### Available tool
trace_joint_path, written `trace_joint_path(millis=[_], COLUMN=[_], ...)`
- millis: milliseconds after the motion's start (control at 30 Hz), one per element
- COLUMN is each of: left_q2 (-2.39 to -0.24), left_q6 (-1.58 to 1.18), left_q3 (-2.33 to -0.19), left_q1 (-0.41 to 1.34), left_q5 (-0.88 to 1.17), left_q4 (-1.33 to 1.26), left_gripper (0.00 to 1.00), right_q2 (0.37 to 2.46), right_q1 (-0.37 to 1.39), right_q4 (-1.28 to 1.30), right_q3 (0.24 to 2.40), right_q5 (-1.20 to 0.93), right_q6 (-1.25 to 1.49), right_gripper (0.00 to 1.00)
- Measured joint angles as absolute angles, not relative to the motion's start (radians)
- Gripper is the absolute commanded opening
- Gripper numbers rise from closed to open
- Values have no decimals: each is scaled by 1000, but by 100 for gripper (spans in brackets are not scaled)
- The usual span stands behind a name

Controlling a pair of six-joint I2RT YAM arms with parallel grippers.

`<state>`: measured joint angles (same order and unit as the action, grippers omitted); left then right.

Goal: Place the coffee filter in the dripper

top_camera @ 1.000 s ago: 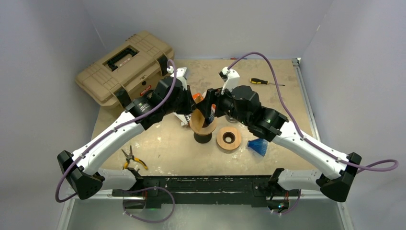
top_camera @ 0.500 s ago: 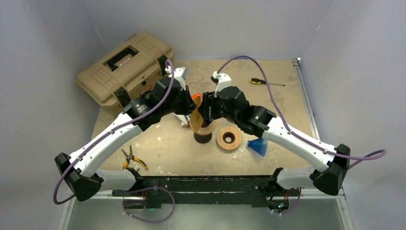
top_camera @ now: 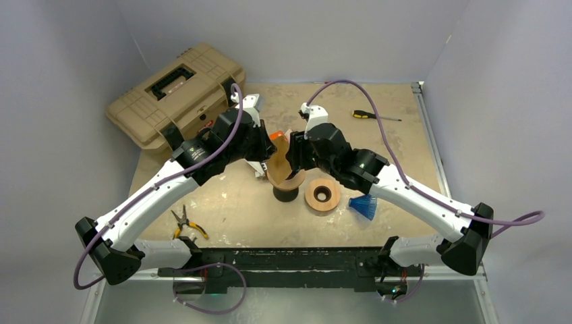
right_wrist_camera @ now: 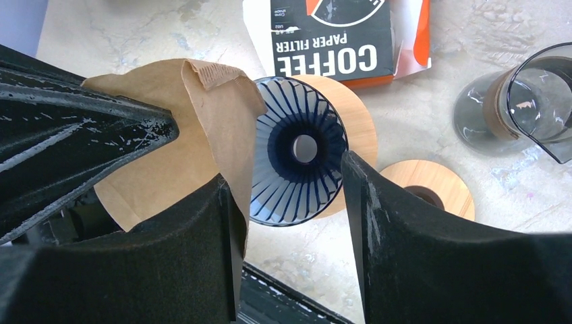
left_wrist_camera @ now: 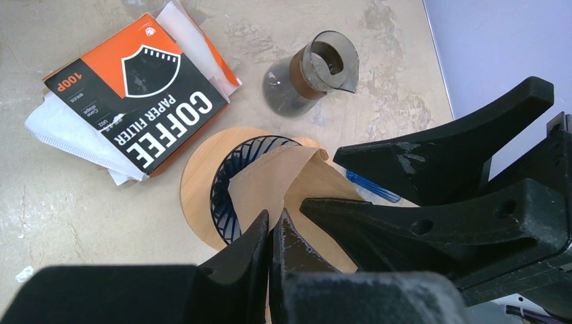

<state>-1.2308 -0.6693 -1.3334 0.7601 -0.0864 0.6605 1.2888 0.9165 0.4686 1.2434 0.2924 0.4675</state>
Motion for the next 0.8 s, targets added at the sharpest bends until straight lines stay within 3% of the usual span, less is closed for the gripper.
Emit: trace_joint_path(millis=[400,800], left_q2=[-1231,-1231], left_q6=[-669,-669], left_q3=[-1333,-1333], left_q1=[760,760], left_q5=[-88,-92], left_q4=[661,661], left_gripper=[0,0], right_q2=[1285,1240], right_q1=[908,751], right_q4=[477,439], right_q3=[1230,1158], right_q5=[286,67], right_q6=[467,462], right_gripper=[58,57])
